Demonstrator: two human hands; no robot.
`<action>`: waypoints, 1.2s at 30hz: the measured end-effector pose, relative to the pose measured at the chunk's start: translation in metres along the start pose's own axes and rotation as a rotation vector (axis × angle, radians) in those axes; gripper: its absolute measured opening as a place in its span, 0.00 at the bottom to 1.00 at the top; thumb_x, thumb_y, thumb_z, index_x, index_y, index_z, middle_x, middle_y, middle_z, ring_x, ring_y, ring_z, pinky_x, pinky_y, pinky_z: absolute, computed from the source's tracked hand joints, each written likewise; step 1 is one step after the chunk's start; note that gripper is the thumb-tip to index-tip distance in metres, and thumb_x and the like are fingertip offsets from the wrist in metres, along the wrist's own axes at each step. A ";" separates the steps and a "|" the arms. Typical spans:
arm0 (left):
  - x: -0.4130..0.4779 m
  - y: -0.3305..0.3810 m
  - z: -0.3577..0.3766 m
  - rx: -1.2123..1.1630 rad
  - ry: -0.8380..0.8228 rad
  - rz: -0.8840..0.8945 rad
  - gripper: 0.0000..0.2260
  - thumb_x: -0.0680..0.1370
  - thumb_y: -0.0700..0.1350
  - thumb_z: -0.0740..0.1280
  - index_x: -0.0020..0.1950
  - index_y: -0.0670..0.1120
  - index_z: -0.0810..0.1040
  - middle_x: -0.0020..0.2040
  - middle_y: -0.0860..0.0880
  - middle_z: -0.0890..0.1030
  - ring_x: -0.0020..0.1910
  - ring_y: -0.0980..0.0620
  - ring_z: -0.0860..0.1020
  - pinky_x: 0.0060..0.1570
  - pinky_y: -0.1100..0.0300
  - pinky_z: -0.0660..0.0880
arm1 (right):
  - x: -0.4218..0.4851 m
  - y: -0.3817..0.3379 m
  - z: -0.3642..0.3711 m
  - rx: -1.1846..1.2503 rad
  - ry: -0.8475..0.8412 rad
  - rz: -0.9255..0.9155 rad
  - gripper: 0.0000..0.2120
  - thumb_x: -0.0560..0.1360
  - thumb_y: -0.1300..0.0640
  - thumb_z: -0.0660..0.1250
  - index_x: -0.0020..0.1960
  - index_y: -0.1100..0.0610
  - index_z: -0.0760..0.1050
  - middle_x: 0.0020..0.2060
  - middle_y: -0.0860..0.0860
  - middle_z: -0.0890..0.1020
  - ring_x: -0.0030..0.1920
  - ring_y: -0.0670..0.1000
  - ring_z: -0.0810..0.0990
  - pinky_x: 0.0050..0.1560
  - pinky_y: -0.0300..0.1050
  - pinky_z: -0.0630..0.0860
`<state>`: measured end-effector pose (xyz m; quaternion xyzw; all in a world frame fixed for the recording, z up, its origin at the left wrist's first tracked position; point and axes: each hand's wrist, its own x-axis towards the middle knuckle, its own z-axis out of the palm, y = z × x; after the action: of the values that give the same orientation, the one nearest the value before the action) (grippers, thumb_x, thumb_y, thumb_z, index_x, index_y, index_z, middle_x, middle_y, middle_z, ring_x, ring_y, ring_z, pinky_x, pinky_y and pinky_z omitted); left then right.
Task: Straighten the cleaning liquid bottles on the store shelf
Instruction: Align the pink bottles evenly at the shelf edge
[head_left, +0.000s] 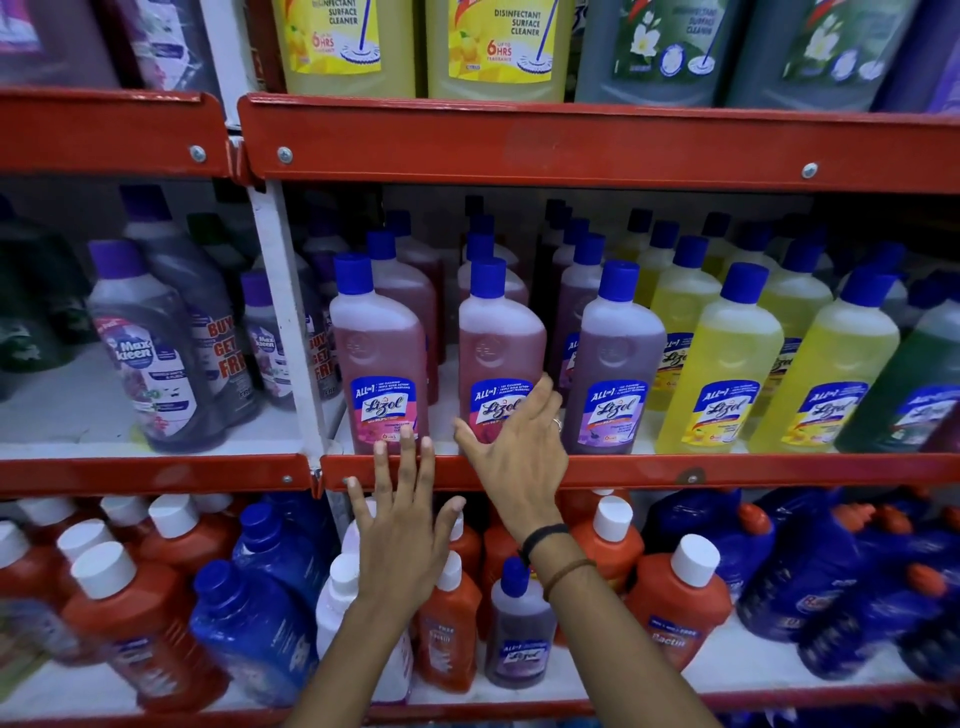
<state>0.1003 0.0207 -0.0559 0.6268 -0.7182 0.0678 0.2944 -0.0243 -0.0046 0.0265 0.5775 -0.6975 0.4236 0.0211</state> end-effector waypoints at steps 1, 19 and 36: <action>-0.003 0.006 -0.003 -0.077 0.019 0.009 0.30 0.80 0.65 0.40 0.78 0.52 0.48 0.80 0.48 0.48 0.79 0.47 0.42 0.71 0.37 0.42 | -0.004 0.006 0.001 0.068 0.000 -0.011 0.47 0.67 0.33 0.67 0.72 0.62 0.54 0.65 0.61 0.69 0.61 0.60 0.75 0.52 0.50 0.78; 0.036 0.064 -0.034 -1.191 -0.040 -0.085 0.37 0.66 0.80 0.45 0.73 0.68 0.53 0.79 0.56 0.54 0.77 0.60 0.55 0.76 0.50 0.57 | -0.004 0.051 -0.028 0.606 -0.401 -0.138 0.36 0.74 0.33 0.54 0.76 0.47 0.50 0.73 0.47 0.66 0.70 0.44 0.66 0.70 0.49 0.67; 0.039 0.060 -0.031 -1.140 0.021 -0.086 0.30 0.68 0.79 0.49 0.69 0.73 0.55 0.79 0.54 0.57 0.77 0.55 0.57 0.76 0.45 0.57 | -0.007 0.052 -0.028 0.679 -0.424 -0.125 0.33 0.76 0.36 0.55 0.76 0.49 0.52 0.75 0.46 0.61 0.73 0.42 0.60 0.69 0.40 0.61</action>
<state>0.0526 0.0138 0.0061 0.3968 -0.6123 -0.3360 0.5956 -0.0774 0.0166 0.0113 0.6675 -0.4704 0.4992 -0.2896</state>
